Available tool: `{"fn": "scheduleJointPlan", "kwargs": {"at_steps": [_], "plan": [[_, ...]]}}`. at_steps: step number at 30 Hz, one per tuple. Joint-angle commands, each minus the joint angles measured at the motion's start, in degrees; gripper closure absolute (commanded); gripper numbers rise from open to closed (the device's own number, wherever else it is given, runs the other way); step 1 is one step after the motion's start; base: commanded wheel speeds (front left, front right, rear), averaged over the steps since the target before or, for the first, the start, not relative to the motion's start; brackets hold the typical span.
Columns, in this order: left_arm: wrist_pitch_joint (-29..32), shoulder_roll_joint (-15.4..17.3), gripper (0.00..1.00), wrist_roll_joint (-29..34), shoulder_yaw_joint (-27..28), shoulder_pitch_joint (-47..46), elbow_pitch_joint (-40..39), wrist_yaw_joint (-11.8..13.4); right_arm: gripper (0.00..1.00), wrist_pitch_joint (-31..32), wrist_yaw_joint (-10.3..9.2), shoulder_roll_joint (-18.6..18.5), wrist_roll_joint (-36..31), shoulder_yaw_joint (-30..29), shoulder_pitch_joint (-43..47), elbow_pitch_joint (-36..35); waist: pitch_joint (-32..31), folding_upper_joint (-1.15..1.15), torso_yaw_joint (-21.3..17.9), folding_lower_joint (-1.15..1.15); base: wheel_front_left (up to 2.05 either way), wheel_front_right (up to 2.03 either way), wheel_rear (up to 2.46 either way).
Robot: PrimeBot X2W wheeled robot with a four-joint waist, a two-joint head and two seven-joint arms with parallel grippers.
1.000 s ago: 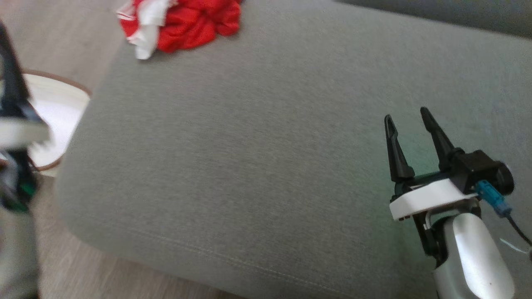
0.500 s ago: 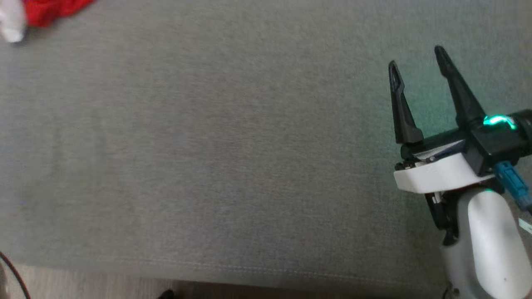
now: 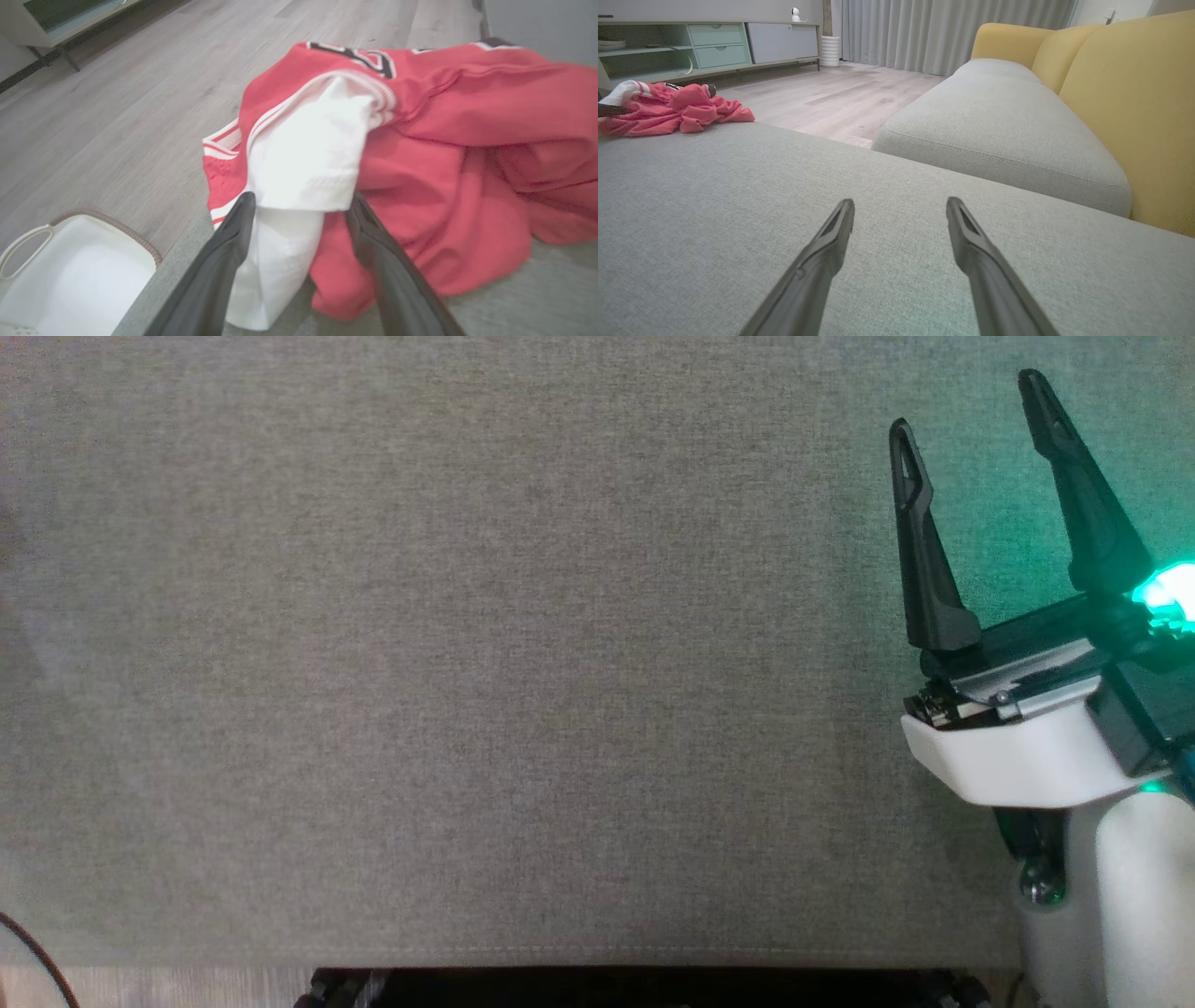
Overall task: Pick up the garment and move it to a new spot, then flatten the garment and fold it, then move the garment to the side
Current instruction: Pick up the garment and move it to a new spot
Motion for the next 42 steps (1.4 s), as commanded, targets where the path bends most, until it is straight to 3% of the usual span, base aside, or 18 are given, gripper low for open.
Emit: {"fn": "scheduleJointPlan", "kwargs": {"at_steps": [1,4,5,6,7,8,18,23,26,29,31,35,42], "plan": [[-0.87,4.69,0.00,0.34,2.18,-1.82,-0.90,0.89,0.00,0.24,0.37,0.14,-0.25,1.26,0.11,-2.53,0.67,0.00,-0.46,-0.01,0.00,0.00,0.00],[-1.99,4.91,0.00,0.12,2.48,-1.94,1.59,1.42,0.00,0.05,0.37,0.15,-0.21,1.00,0.26,-2.57,0.72,0.00,-0.49,-0.01,0.00,0.00,0.00],[-2.33,4.87,0.05,0.00,2.48,-2.08,2.18,1.36,0.00,-0.04,0.37,0.16,-0.19,0.87,0.27,-2.49,0.64,0.00,-0.45,-0.01,0.00,0.00,0.00],[-2.74,4.82,0.47,-0.10,2.43,-2.21,2.68,1.24,0.00,-0.15,0.37,0.17,-0.17,0.74,0.26,-2.35,0.46,0.00,-0.40,-0.01,0.00,0.00,0.00],[-3.11,4.77,0.69,-0.18,2.30,-2.33,3.09,0.96,0.00,-0.29,0.37,0.20,-0.11,0.67,0.24,-2.18,0.20,0.00,-0.34,-0.01,0.00,0.00,0.00],[-3.58,4.78,1.00,-0.22,2.16,-2.47,3.39,0.67,0.00,-0.44,0.37,0.24,-0.05,0.69,0.21,-2.01,-0.08,0.00,-0.32,-0.01,0.00,0.00,0.00],[-10.14,6.47,1.00,0.01,1.06,-2.46,3.72,-2.19,0.00,-2.55,0.37,0.69,1.32,0.32,-0.06,2.27,-5.94,0.00,-0.58,-0.01,0.00,0.00,0.00],[-12.72,7.29,1.00,0.00,0.19,-0.78,-3.35,-4.51,0.00,-4.97,0.37,0.94,3.06,-1.68,0.56,7.12,-12.56,0.00,-1.12,-0.01,0.00,0.00,0.00],[-9.37,6.35,1.00,-0.41,-0.76,-0.36,-11.06,-4.39,0.00,-6.32,0.37,0.99,4.89,-2.46,1.56,10.22,-16.35,0.00,-1.84,-0.01,0.00,0.00,0.00],[-2.17,3.62,1.00,1.13,-4.00,-1.33,-20.44,-1.67,0.00,-7.78,0.37,1.01,7.26,-2.92,2.57,13.36,-20.15,0.00,-3.15,-0.01,0.00,0.00,0.00],[1.65,2.44,1.00,1.16,-5.54,-1.73,-24.95,-1.29,0.00,-8.78,0.37,1.01,8.46,-3.47,3.14,15.33,-22.35,0.00,-4.02,-0.01,0.00,0.00,0.00],[5.02,1.55,1.00,-0.87,-7.19,-3.52,-28.09,-3.60,0.00,-10.67,0.37,1.02,10.30,-4.35,4.26,18.83,-26.11,0.00,-5.88,-0.01,0.00,0.00,0.00],[6.31,-1.66,1.00,-3.71,-12.20,-7.78,-26.71,-6.56,0.00,-13.06,0.37,1.02,12.84,-5.04,5.77,23.09,-30.74,0.00,-8.70,-0.01,0.00,0.00,0.00]]}}
